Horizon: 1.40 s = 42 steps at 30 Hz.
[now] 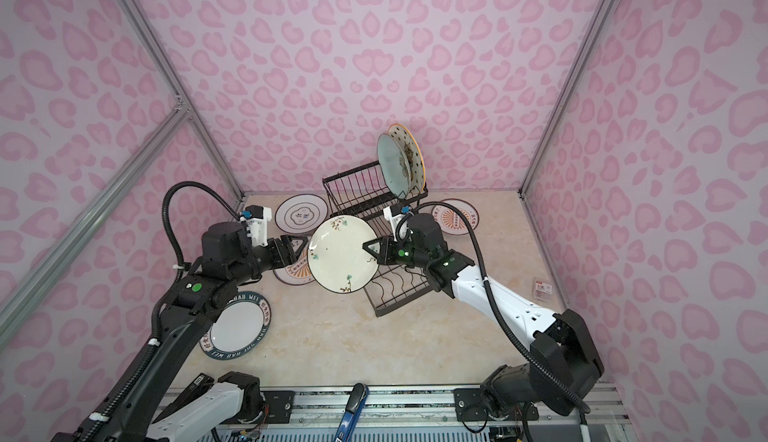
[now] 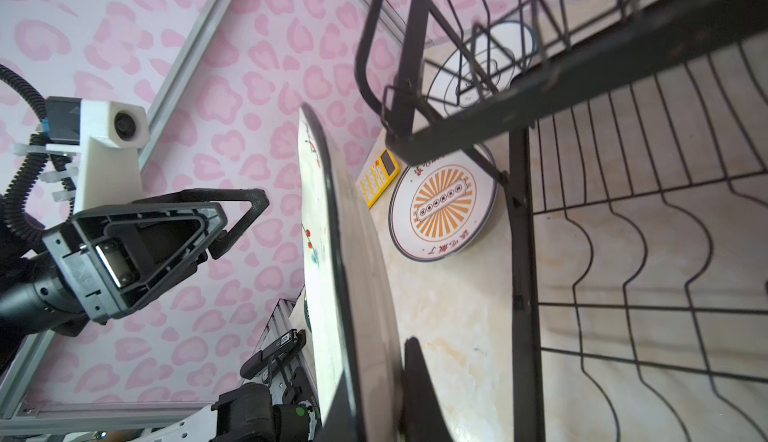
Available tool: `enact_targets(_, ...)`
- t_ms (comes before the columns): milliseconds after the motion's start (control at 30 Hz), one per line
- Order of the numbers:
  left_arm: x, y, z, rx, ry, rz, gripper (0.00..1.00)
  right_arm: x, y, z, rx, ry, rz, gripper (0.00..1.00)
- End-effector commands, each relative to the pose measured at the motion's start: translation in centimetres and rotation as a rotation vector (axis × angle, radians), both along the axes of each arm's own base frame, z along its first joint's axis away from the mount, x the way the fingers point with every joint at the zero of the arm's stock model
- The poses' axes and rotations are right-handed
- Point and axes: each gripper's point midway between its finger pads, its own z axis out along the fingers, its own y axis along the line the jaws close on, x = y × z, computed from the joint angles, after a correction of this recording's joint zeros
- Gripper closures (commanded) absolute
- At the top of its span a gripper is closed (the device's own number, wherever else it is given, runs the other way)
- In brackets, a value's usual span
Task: Load the plates into the dish rack
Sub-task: 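Raise the upright berry plate above the rack with both grippers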
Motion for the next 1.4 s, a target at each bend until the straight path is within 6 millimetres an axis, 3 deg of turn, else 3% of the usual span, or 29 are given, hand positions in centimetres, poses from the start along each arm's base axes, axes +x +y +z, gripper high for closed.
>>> enact_targets(0,0.0,-1.1,2.3,-0.034,-0.076,-0.095,0.31,0.9,0.2,3.9,0.073,-0.144,0.030,1.00)
enact_targets(333,-0.3,-2.3,2.6,-0.128,-0.087,-0.187,0.31,2.4,1.1,8.4,0.163,-0.229,0.099,1.00)
enact_targets(800,0.8,-3.3,2.4,-0.227,-0.104,-0.214,0.31,2.3,2.1,9.6,0.297,-0.218,0.140,1.00)
enact_targets(1067,0.7,-3.6,3.2,-0.283,-0.175,-0.231,0.41,2.6,2.4,8.8,0.317,-0.196,0.118,1.00)
enact_targets(1167,0.5,-3.7,3.2,-0.284,-0.182,-0.244,0.53,2.7,2.7,8.5,0.327,-0.180,0.114,1.00)
enact_targets(1367,0.3,-3.7,3.3,-0.282,-0.191,-0.248,0.68,2.7,3.2,8.4,0.358,-0.162,0.112,1.00)
